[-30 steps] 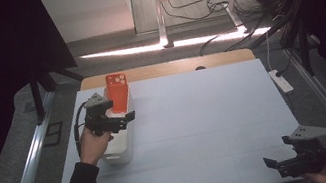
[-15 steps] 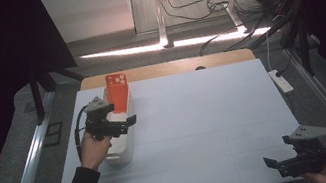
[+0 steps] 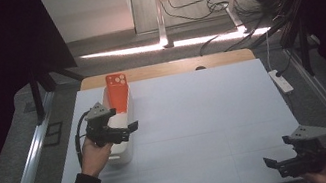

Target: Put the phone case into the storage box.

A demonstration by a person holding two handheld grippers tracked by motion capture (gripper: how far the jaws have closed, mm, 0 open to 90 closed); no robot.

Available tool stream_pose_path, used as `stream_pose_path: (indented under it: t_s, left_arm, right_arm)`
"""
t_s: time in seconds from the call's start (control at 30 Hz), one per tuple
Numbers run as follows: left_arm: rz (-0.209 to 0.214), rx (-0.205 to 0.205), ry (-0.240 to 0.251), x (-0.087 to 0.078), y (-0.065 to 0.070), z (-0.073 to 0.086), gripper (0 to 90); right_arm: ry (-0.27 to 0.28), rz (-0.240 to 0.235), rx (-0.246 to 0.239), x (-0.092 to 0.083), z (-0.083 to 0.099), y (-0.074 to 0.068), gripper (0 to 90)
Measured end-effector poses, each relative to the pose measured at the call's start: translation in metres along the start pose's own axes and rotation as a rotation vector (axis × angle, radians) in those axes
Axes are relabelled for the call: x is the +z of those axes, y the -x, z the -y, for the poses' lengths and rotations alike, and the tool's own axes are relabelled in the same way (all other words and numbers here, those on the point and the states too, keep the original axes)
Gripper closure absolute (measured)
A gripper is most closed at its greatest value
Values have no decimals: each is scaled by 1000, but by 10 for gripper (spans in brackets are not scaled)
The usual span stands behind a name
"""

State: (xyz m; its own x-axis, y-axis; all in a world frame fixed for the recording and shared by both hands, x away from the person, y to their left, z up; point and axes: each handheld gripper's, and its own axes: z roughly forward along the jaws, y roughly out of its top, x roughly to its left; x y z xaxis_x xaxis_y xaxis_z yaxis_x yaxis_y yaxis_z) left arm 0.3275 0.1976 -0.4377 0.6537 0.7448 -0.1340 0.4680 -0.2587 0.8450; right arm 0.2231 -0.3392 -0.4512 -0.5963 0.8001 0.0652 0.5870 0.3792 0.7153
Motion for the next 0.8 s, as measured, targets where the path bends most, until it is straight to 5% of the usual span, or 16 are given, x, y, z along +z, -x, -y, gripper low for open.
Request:
stream_pose_path:
  t_s: [0.8]
  left_arm:
    - [-21,-2,-5,-17,17,15,0]
  right_arm:
    - [2,2,-4,0,0,0,0]
